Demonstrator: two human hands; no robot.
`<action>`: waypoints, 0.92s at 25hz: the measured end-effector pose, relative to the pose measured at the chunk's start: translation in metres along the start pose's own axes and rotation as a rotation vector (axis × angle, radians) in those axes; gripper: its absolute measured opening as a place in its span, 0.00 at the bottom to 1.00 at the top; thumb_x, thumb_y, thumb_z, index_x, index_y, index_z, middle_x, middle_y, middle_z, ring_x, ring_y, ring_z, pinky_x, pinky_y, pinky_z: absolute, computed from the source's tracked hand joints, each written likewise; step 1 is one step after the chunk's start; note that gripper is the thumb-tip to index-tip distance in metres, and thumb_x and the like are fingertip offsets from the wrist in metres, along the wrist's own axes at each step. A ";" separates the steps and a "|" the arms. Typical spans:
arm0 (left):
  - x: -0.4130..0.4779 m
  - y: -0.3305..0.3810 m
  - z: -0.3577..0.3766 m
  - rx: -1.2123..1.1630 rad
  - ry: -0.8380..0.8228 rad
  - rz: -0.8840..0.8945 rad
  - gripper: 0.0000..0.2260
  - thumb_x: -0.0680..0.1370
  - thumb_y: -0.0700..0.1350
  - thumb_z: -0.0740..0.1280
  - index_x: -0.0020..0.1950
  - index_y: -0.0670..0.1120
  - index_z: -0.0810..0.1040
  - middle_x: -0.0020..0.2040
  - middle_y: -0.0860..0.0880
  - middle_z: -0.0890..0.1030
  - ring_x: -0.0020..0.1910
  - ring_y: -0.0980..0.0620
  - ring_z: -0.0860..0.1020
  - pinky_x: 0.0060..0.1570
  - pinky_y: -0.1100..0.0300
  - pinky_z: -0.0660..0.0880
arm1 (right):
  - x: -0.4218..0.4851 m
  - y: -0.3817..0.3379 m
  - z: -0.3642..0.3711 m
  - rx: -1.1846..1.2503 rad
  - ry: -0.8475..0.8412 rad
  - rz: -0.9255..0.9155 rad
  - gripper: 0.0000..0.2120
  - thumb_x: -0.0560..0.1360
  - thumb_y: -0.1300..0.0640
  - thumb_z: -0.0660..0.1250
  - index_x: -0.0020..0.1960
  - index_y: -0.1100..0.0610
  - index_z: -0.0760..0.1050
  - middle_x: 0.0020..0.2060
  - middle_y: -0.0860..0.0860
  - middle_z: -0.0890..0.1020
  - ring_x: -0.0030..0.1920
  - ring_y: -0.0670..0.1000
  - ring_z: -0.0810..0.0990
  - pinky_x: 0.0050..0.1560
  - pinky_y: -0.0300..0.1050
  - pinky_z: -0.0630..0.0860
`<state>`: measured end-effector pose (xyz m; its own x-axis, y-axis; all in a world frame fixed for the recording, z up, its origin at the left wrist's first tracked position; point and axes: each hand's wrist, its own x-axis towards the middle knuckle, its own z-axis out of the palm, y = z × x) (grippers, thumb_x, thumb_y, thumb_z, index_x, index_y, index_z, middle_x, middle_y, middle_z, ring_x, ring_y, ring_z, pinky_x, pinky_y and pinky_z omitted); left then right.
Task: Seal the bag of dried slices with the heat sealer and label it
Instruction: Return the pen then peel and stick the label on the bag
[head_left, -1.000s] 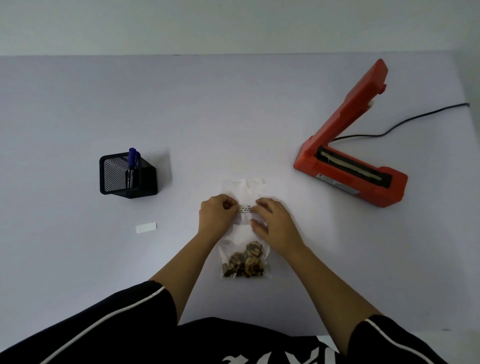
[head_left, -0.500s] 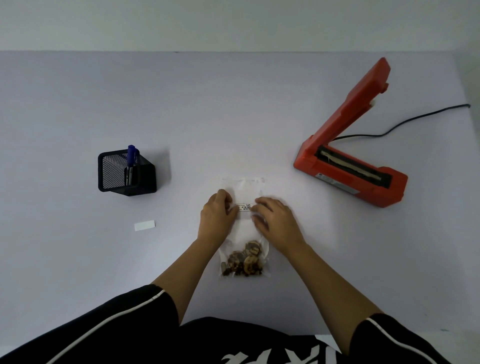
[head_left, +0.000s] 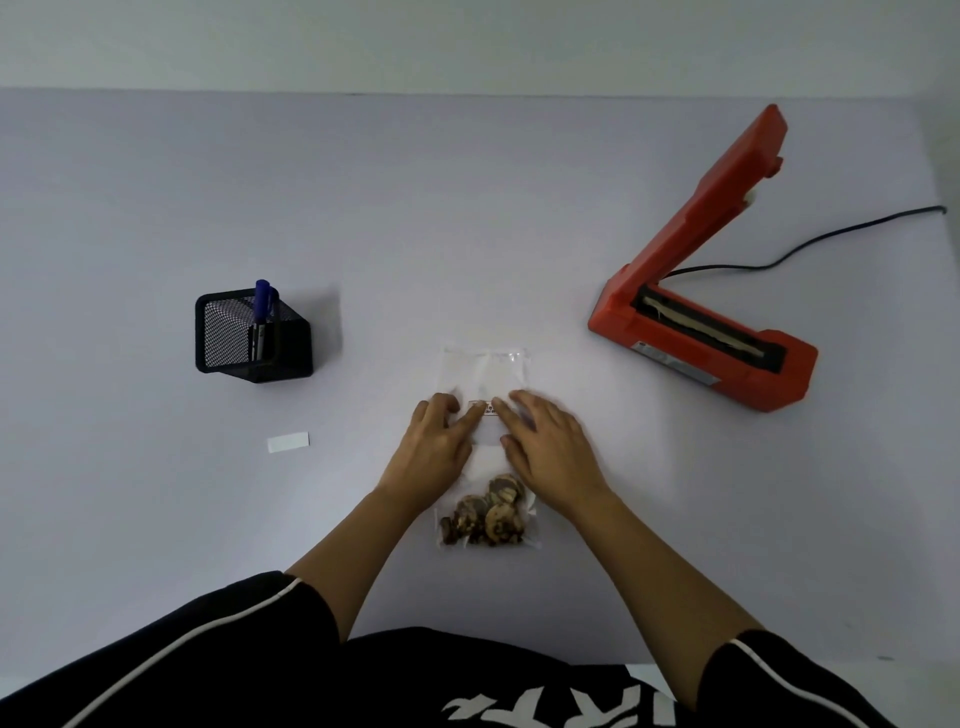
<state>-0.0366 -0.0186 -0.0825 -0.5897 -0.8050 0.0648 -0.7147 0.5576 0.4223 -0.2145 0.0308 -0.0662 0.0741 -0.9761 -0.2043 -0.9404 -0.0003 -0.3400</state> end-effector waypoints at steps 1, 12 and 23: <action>0.001 0.001 0.000 -0.022 0.001 -0.021 0.17 0.72 0.39 0.66 0.60 0.40 0.78 0.48 0.37 0.76 0.42 0.39 0.77 0.41 0.51 0.78 | 0.000 -0.001 0.000 0.003 0.004 0.005 0.24 0.76 0.48 0.51 0.69 0.54 0.69 0.65 0.55 0.75 0.64 0.56 0.74 0.59 0.51 0.73; -0.009 0.003 -0.001 0.024 0.001 -0.057 0.22 0.69 0.33 0.72 0.62 0.38 0.76 0.52 0.34 0.77 0.44 0.37 0.78 0.42 0.49 0.80 | -0.003 -0.008 0.004 -0.001 0.021 0.043 0.25 0.76 0.50 0.49 0.69 0.57 0.69 0.66 0.55 0.74 0.65 0.55 0.73 0.61 0.50 0.73; -0.007 0.019 0.002 0.019 -0.071 -0.198 0.28 0.67 0.29 0.70 0.66 0.38 0.72 0.55 0.34 0.74 0.46 0.36 0.77 0.41 0.50 0.80 | -0.006 -0.011 0.006 -0.019 0.018 0.067 0.23 0.77 0.53 0.53 0.67 0.61 0.70 0.67 0.58 0.73 0.64 0.56 0.75 0.59 0.51 0.75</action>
<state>-0.0466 -0.0017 -0.0763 -0.4615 -0.8833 -0.0822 -0.8259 0.3939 0.4034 -0.2023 0.0383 -0.0669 0.0051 -0.9779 -0.2089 -0.9494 0.0608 -0.3082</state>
